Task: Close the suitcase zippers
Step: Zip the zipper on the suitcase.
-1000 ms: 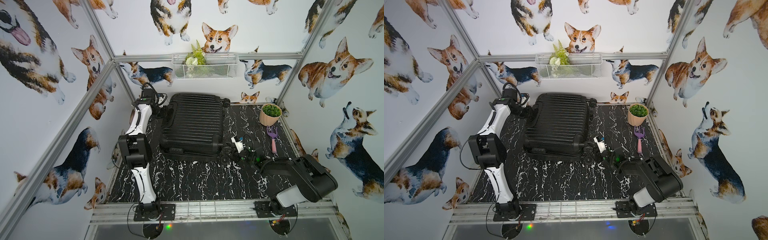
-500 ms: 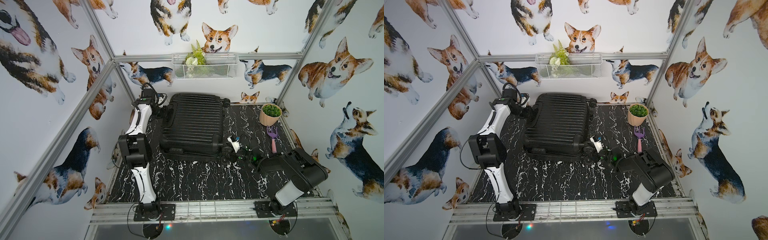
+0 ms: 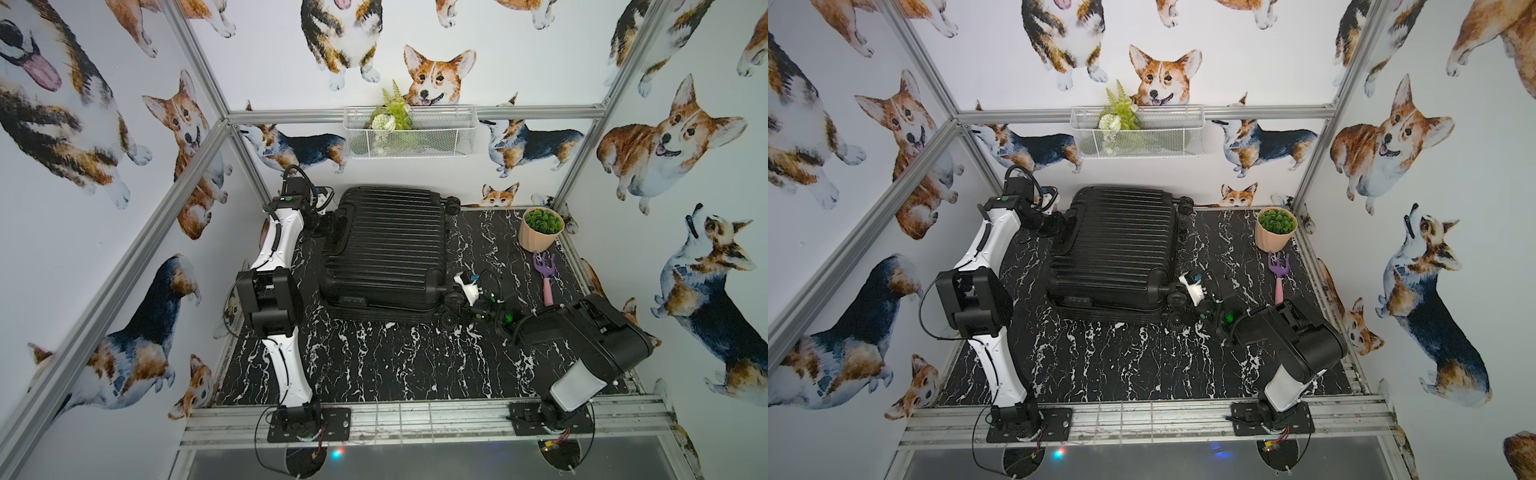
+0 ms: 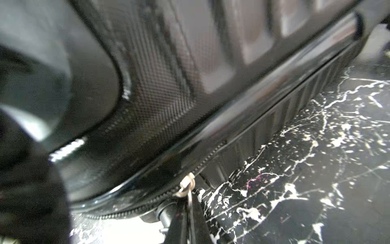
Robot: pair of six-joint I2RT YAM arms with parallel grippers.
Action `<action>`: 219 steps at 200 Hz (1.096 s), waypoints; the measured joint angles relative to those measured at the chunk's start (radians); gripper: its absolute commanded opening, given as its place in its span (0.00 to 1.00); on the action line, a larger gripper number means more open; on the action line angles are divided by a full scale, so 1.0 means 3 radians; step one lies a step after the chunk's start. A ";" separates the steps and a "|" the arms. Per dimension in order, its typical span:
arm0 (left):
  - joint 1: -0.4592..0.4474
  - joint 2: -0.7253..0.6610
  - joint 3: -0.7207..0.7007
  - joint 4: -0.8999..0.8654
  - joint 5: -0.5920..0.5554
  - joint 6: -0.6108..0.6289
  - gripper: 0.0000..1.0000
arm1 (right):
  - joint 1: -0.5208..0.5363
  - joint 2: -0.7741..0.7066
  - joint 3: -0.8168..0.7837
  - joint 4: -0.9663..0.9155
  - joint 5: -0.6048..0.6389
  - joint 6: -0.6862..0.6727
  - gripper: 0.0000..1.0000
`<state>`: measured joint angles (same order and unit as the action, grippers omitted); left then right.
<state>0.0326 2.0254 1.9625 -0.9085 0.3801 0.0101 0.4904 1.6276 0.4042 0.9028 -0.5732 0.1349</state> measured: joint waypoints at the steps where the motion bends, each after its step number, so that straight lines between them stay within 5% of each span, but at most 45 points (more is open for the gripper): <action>1: 0.0000 -0.0005 0.0000 -0.0005 -0.0001 -0.0001 0.36 | 0.0000 -0.0001 -0.0001 0.0000 0.0001 0.0000 0.00; 24: 0.0003 -0.0145 -0.0038 -0.0009 0.0036 -0.0060 0.40 | 0.0001 -0.0050 -0.0051 0.0014 0.0058 0.0013 0.00; 69: -0.0008 -0.0340 -0.0038 0.0001 0.0103 -0.0025 0.65 | 0.0003 -0.0072 -0.0078 0.0029 0.0081 0.0055 0.00; 96: -0.0130 -0.0618 -0.0128 0.0009 -0.0088 0.0117 0.69 | 0.0009 -0.0098 -0.0097 0.0027 0.0081 0.0099 0.00; 130: -0.0626 -0.1325 -0.0785 0.0322 -0.0210 0.0482 0.68 | 0.0018 -0.0172 -0.0118 -0.0025 0.0111 0.0170 0.00; 167: -0.1302 -0.2136 -0.1751 0.0804 0.0216 0.1300 0.75 | 0.0020 -0.0237 -0.0137 -0.0108 0.0161 0.0183 0.00; 219: -0.2029 -0.2445 -0.2302 0.1021 0.0432 0.2219 0.84 | 0.0020 -0.0334 -0.0197 -0.0179 0.0155 0.0254 0.00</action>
<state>-0.5762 1.2919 1.2720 -0.6022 0.5098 0.6758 0.4965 1.5272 0.3450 0.8490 -0.5266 0.2111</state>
